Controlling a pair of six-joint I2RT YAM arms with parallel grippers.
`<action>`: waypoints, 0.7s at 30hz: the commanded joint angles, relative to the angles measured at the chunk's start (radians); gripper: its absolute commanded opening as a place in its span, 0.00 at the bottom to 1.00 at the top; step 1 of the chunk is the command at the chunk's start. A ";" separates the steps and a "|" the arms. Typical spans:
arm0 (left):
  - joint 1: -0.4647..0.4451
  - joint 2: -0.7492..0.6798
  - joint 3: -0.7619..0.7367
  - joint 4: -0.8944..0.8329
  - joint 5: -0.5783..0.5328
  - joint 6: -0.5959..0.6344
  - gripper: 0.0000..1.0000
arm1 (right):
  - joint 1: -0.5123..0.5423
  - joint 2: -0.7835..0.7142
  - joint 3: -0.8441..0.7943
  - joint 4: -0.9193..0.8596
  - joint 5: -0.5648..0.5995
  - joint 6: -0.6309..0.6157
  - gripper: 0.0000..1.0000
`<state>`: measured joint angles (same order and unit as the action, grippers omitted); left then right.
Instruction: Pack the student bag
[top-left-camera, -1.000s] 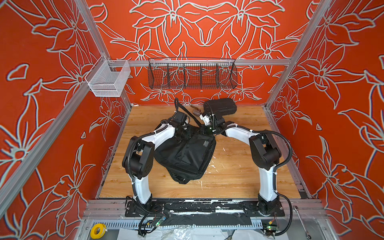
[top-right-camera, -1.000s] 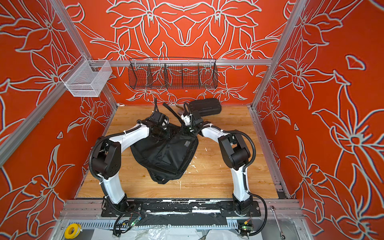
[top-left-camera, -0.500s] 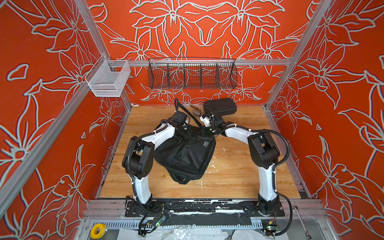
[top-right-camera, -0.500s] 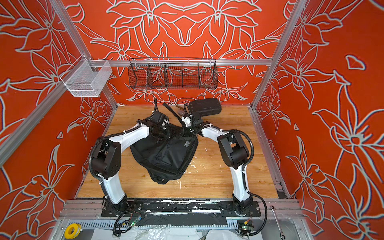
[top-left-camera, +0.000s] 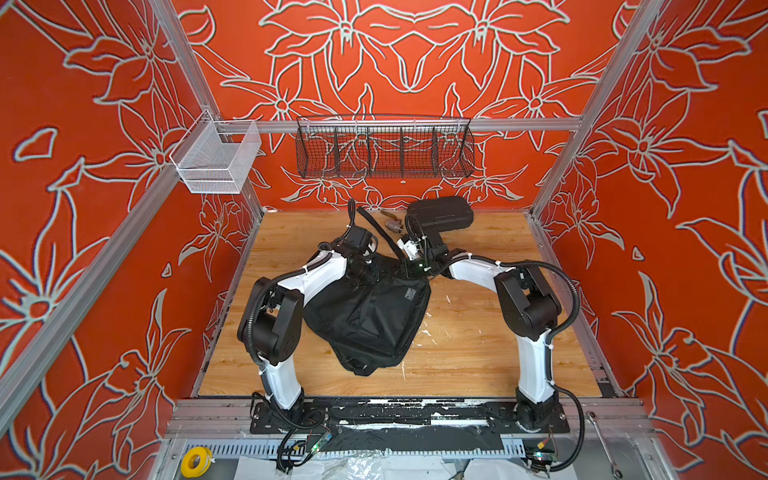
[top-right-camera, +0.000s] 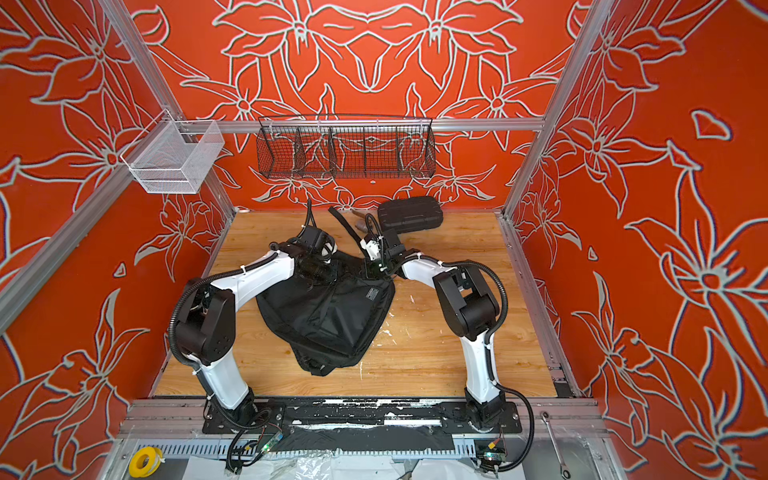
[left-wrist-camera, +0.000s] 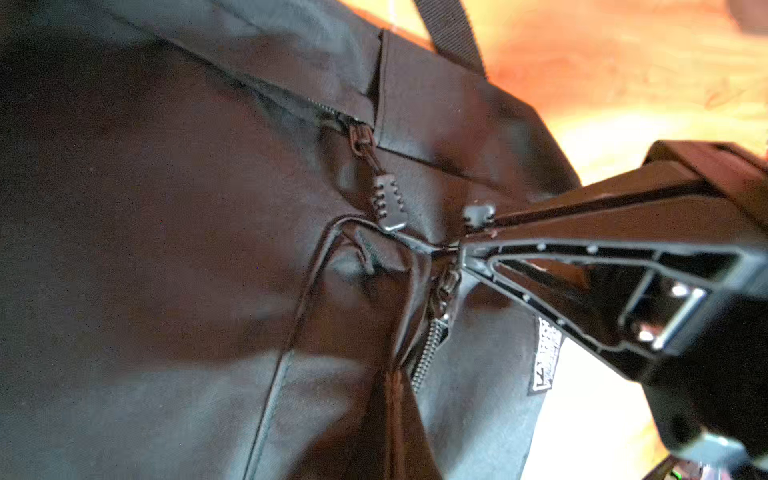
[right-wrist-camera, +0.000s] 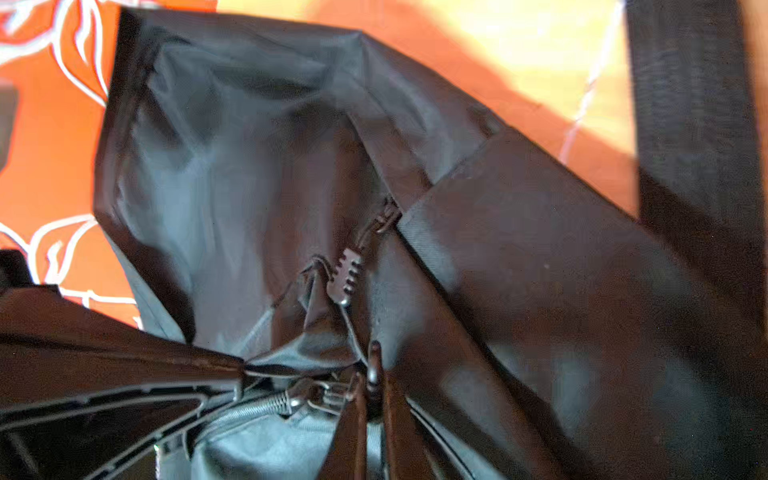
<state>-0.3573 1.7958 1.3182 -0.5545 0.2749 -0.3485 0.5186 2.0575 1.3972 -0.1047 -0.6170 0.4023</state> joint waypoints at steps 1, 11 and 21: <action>0.000 -0.022 -0.005 -0.050 0.000 0.001 0.05 | 0.033 -0.038 -0.044 -0.054 0.031 -0.028 0.00; -0.024 0.090 0.125 -0.038 -0.063 0.031 0.46 | 0.050 -0.055 -0.089 -0.096 0.111 -0.004 0.00; -0.028 0.152 0.167 -0.078 -0.018 0.140 0.45 | 0.049 -0.065 -0.106 -0.044 0.118 0.044 0.00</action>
<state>-0.3798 1.9491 1.4830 -0.6025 0.2314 -0.2741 0.5671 2.0232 1.3190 -0.1432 -0.5262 0.4225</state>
